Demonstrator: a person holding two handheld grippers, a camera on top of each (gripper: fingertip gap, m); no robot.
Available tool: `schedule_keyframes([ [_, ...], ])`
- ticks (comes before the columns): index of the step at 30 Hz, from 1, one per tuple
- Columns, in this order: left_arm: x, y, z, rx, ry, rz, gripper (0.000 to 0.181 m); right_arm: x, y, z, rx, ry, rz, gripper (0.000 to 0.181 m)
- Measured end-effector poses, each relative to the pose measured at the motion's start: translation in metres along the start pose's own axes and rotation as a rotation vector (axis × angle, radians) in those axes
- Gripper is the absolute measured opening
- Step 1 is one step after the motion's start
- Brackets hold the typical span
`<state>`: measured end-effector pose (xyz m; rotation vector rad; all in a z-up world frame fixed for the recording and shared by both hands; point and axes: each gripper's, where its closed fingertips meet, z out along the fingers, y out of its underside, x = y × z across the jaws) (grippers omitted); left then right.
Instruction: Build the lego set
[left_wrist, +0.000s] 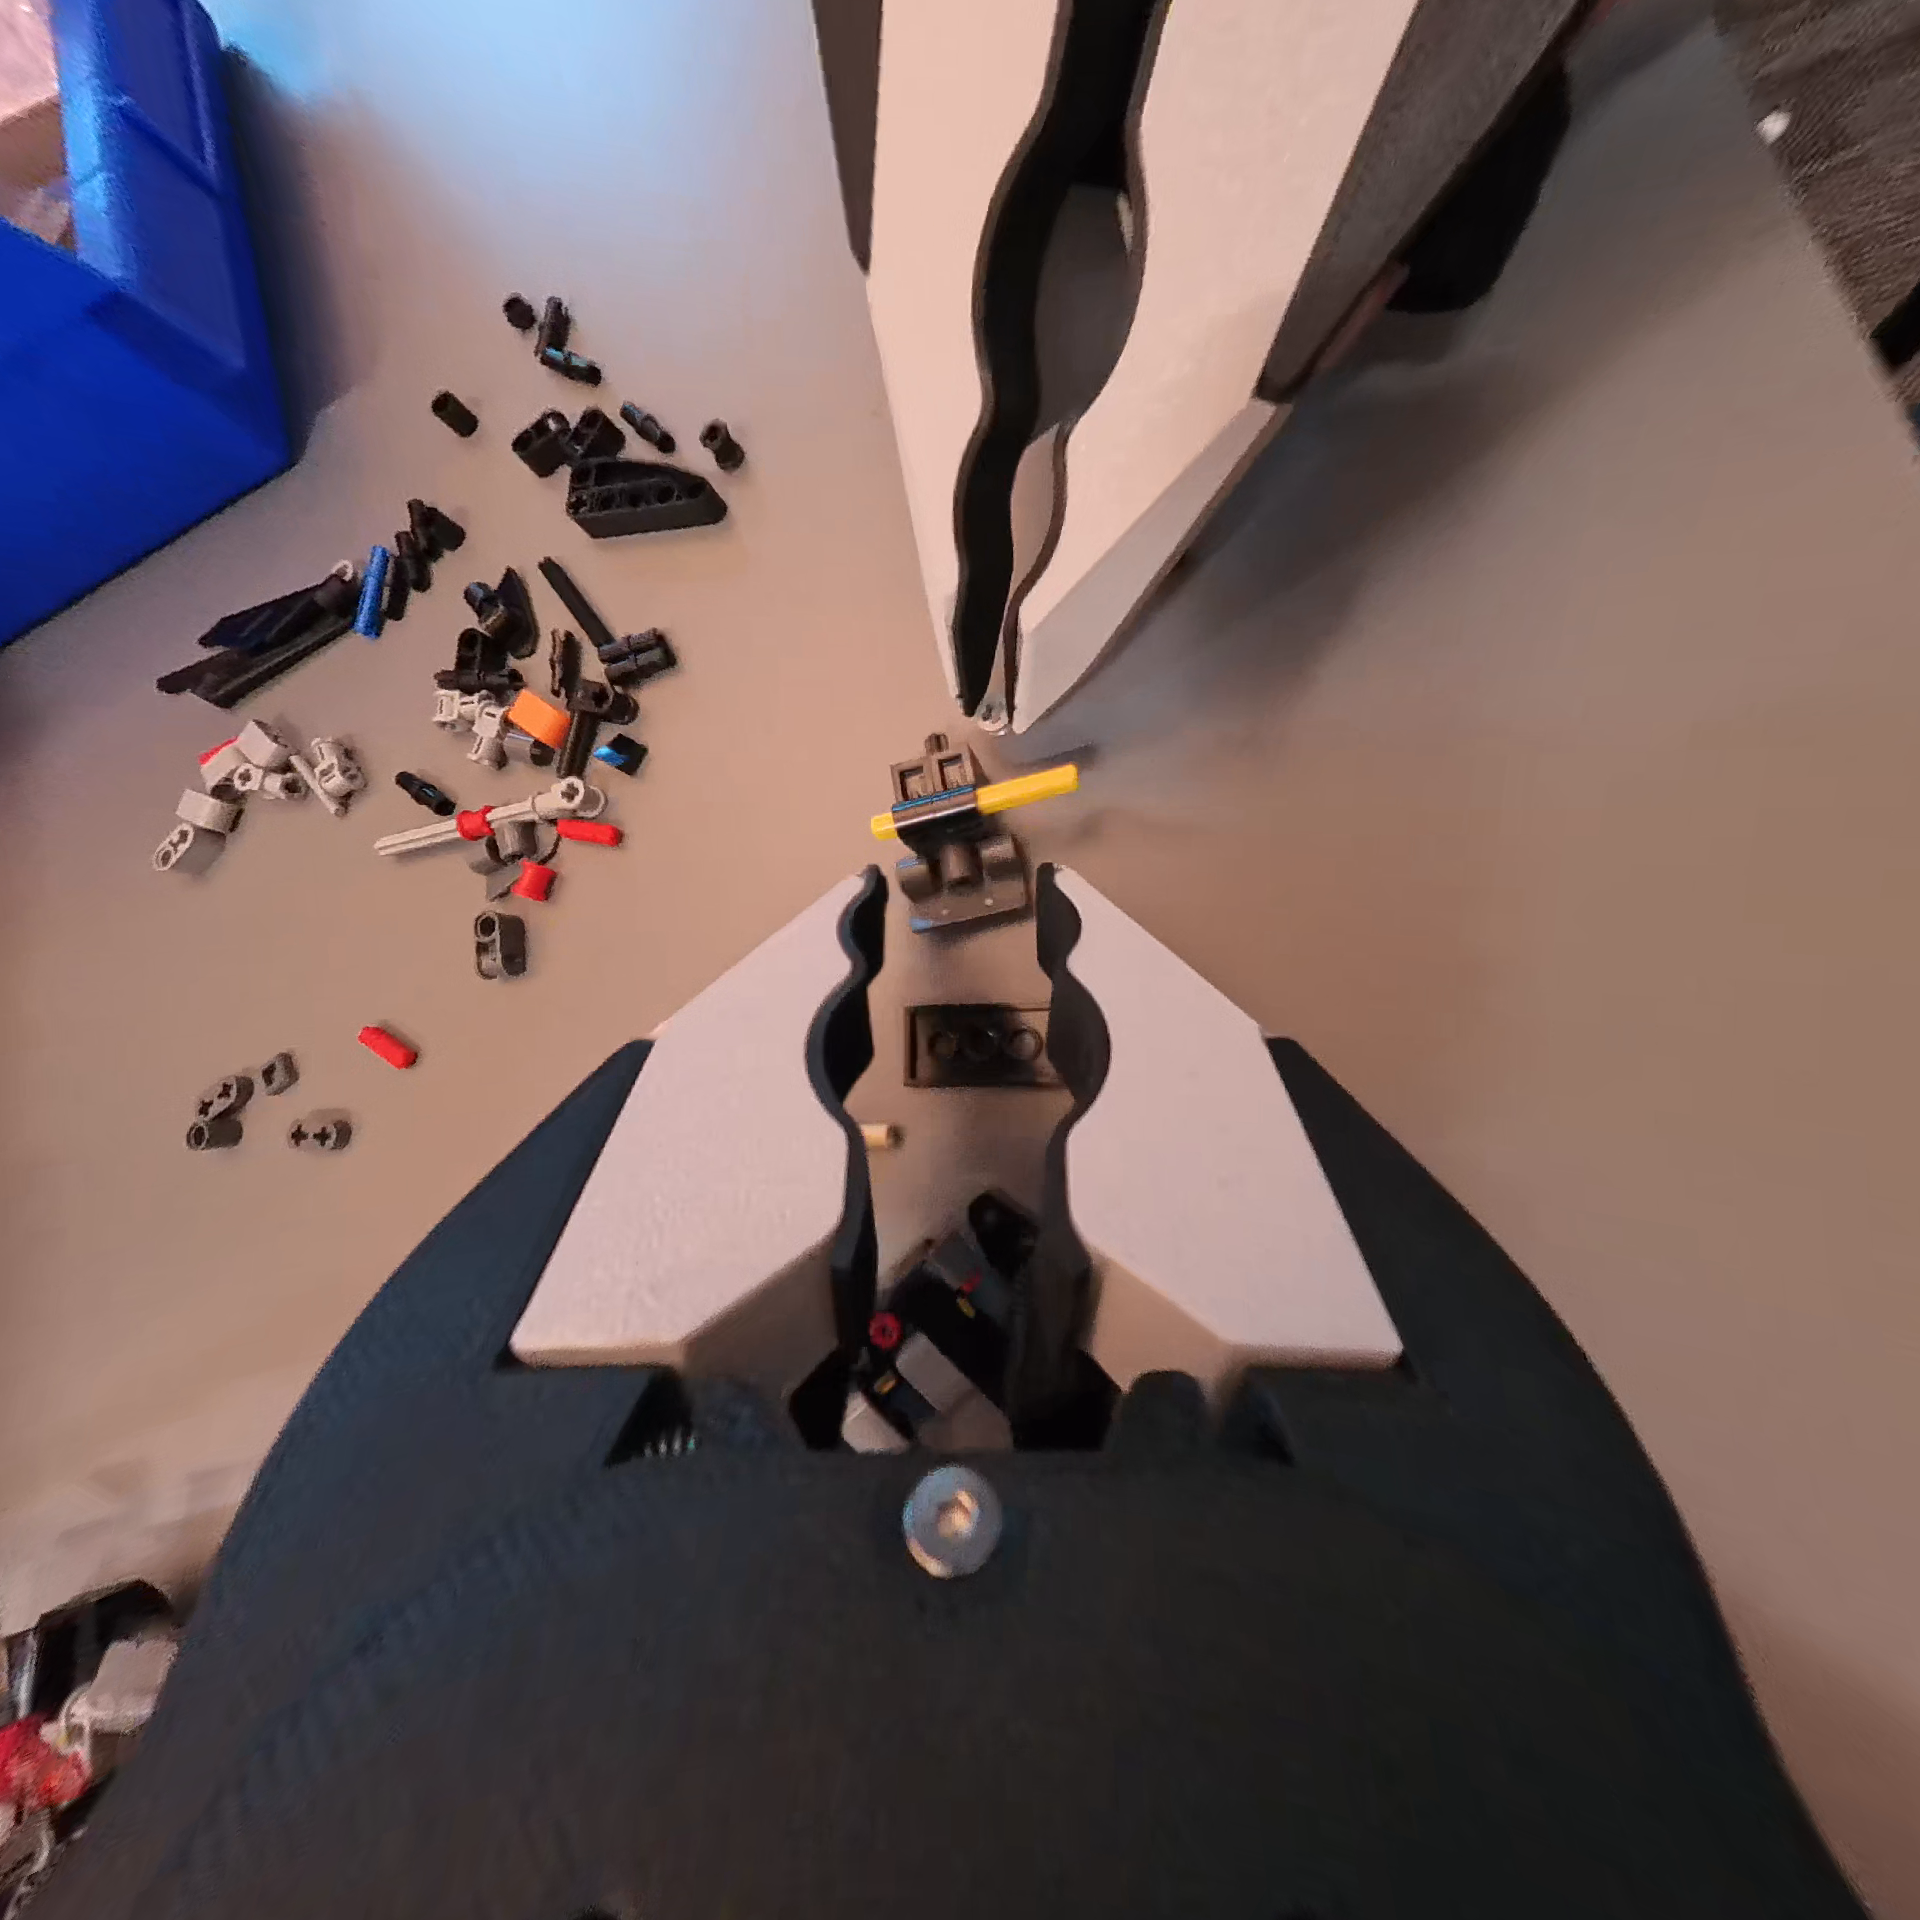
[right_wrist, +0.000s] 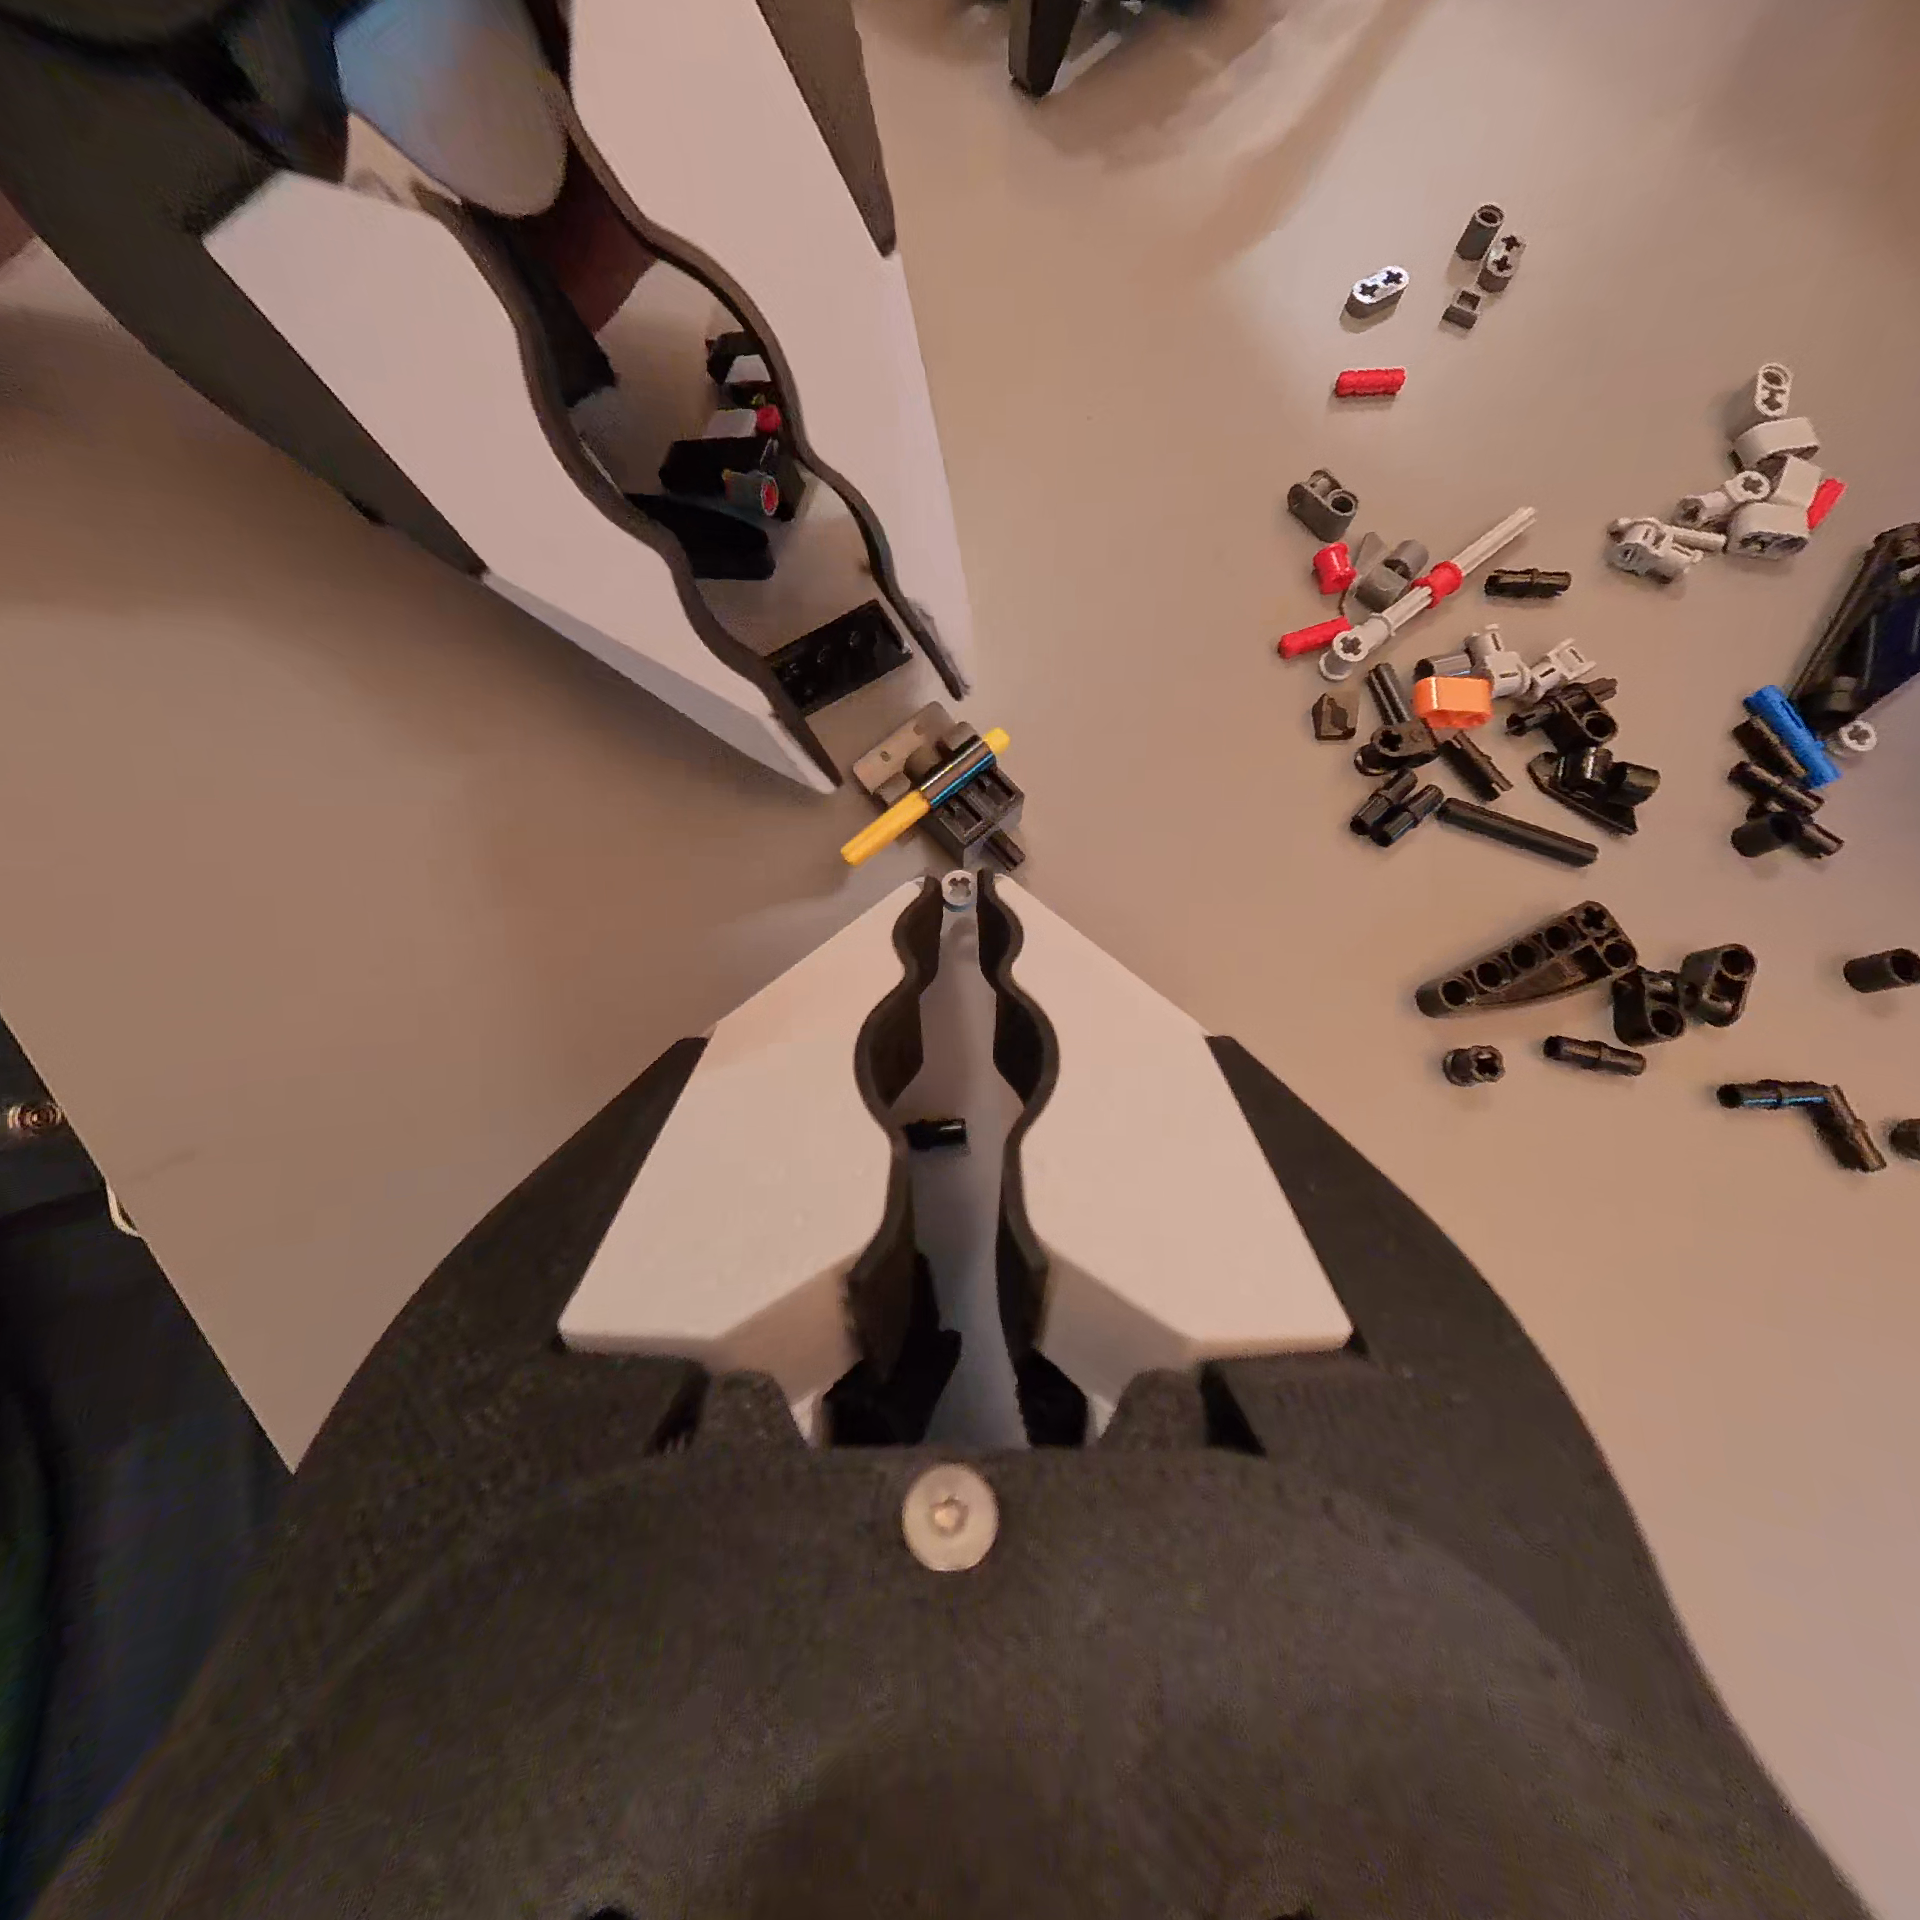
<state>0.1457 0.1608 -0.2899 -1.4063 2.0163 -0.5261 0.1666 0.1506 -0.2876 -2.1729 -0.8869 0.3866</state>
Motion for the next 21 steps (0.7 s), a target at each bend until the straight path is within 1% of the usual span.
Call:
schedule_keyframes([
  [1, 0.000, 0.003, 0.004, -0.021, -0.004, 0.003, 0.029, 0.000, 0.000, 0.000, 0.003, -0.001, 0.001, 0.005],
  [4, 0.002, -0.002, 0.009, 0.002, 0.005, -0.017, 0.023, 0.000, -0.002, -0.001, 0.013, 0.000, 0.003, 0.005],
  [9, 0.003, -0.004, 0.010, 0.004, 0.018, -0.031, 0.022, 0.001, -0.002, -0.003, 0.028, 0.009, 0.010, 0.005],
  [13, 0.006, -0.006, 0.009, 0.001, 0.065, -0.082, 0.022, 0.000, -0.003, -0.010, 0.045, 0.022, 0.012, 0.005],
  [15, 0.007, -0.010, 0.006, 0.017, 0.078, -0.112, 0.022, -0.001, -0.006, -0.015, 0.063, 0.025, 0.013, 0.005],
  [17, 0.010, -0.015, 0.002, 0.033, 0.124, -0.164, 0.022, -0.004, -0.009, -0.021, 0.084, 0.030, 0.007, 0.005],
  [21, 0.008, -0.026, -0.004, 0.106, 0.152, -0.258, 0.022, -0.013, -0.019, -0.034, 0.159, 0.054, -0.005, 0.005],
])
